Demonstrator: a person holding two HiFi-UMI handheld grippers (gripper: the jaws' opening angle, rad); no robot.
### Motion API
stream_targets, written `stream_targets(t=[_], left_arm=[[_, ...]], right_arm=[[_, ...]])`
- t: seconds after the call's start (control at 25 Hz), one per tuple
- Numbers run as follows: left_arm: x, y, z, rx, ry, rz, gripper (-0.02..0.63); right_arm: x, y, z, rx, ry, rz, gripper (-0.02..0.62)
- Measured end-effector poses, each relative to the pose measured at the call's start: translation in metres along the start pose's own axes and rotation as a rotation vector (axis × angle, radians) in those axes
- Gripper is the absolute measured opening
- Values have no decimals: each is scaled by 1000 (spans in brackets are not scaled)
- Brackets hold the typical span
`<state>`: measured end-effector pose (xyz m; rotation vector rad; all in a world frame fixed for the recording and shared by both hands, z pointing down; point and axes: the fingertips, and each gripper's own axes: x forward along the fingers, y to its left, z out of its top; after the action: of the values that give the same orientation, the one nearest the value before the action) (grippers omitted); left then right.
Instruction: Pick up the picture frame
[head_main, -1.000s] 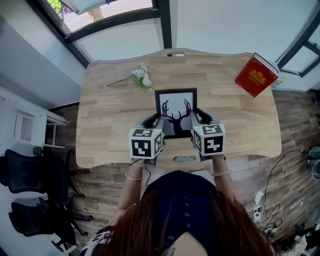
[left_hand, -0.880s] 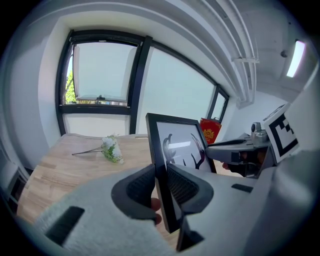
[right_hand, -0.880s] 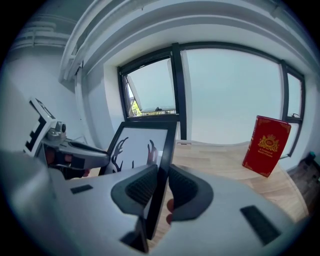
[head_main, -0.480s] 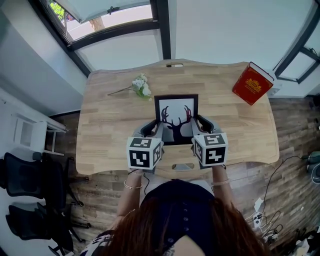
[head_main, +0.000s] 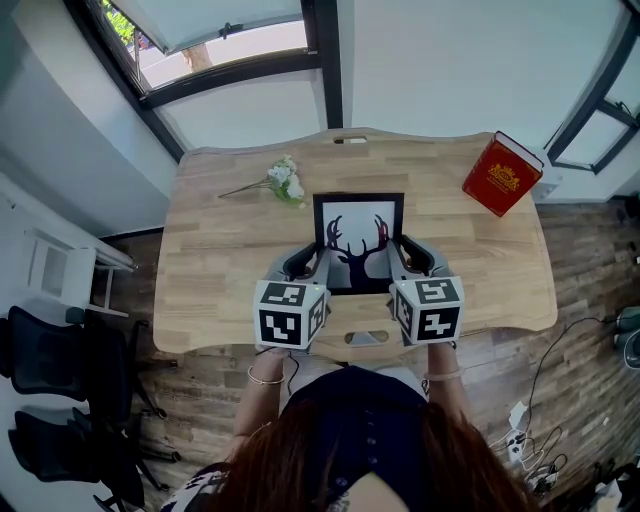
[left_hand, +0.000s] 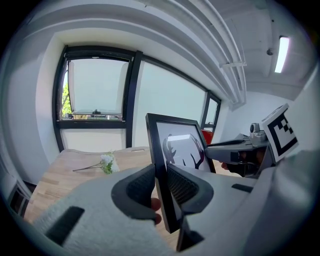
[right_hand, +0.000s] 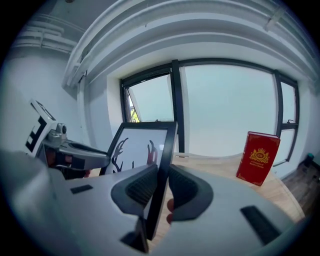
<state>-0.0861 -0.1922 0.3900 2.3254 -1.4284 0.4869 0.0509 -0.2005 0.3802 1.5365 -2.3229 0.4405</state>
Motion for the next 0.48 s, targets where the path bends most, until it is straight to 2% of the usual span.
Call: stream_targets(t=[0.48], left_arm=[[-29,-10,8,23,-47,-6,87]], right_arm=[[-31,14,11,-16,-61,-23,75]])
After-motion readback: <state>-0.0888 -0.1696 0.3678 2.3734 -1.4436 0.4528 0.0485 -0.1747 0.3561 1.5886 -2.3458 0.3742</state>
